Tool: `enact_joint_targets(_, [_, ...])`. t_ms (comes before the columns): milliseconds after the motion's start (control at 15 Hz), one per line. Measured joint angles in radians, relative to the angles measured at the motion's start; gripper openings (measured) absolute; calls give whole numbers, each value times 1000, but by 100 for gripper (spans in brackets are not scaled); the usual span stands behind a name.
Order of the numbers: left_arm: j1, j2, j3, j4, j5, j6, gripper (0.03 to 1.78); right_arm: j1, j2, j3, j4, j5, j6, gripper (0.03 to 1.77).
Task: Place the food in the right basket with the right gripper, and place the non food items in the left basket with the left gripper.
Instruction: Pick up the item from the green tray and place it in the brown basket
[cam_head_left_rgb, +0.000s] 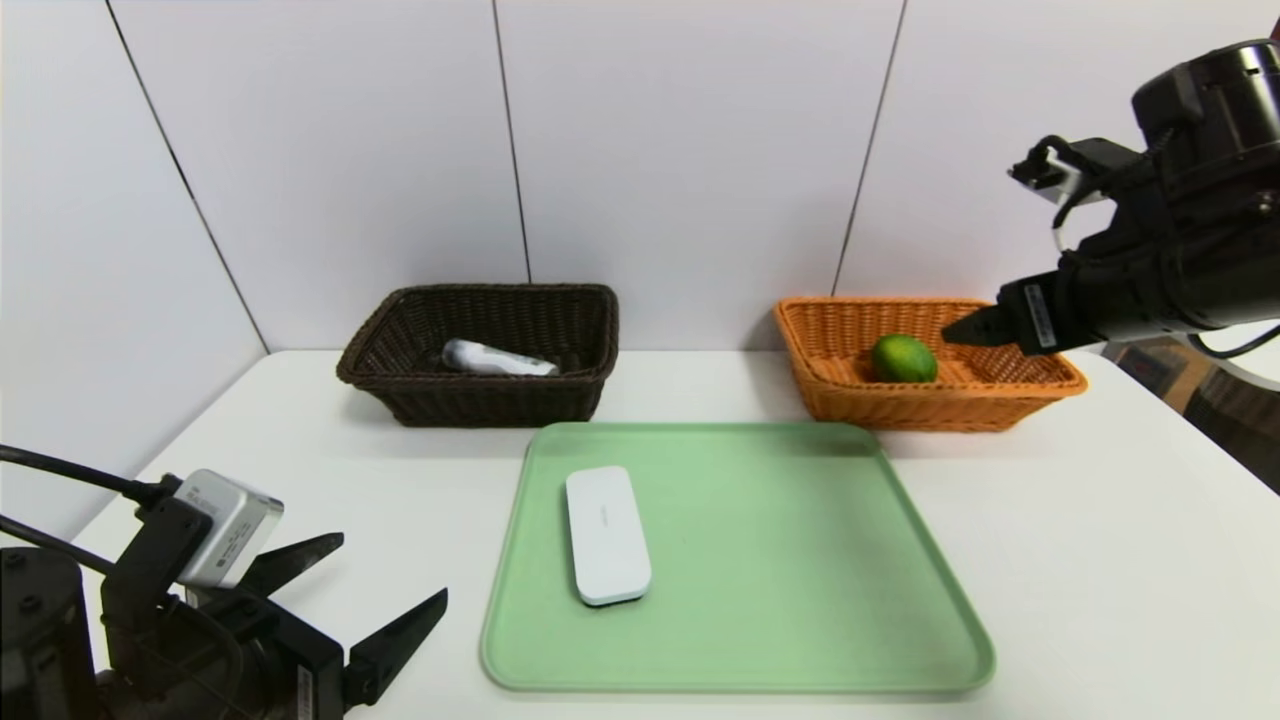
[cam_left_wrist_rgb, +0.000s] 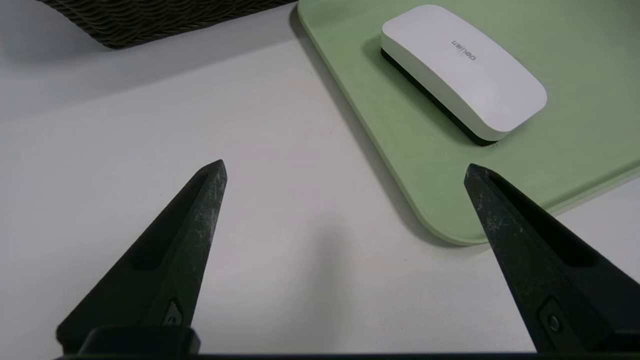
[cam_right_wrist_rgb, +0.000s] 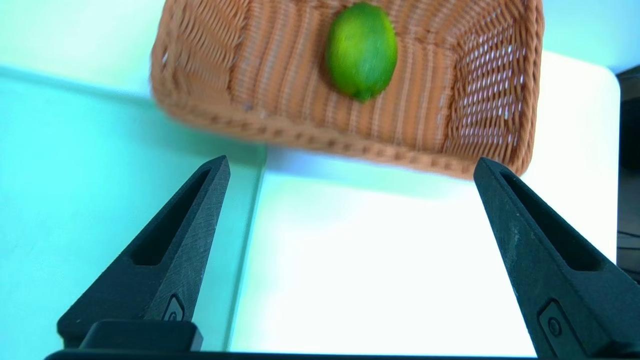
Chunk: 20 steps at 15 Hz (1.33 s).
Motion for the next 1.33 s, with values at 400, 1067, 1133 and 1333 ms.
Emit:
enact_joint_targets(400, [0,-2,-3,0,0,-1,169,10,-233,444,-292,15,26,169])
enact_joint_targets(1067, [-5,-4,8,2,0,-9,169,133,-435,977,-814,23,92,169])
enact_joint_targets(1133, [-7,-3,8,1,0,-10,169,147,-438,999,-860,21,93,169])
enact_joint_targets(1333, [-27,9,4,-2,-1,-19,169,160,-451,1034,-874,19,91,169])
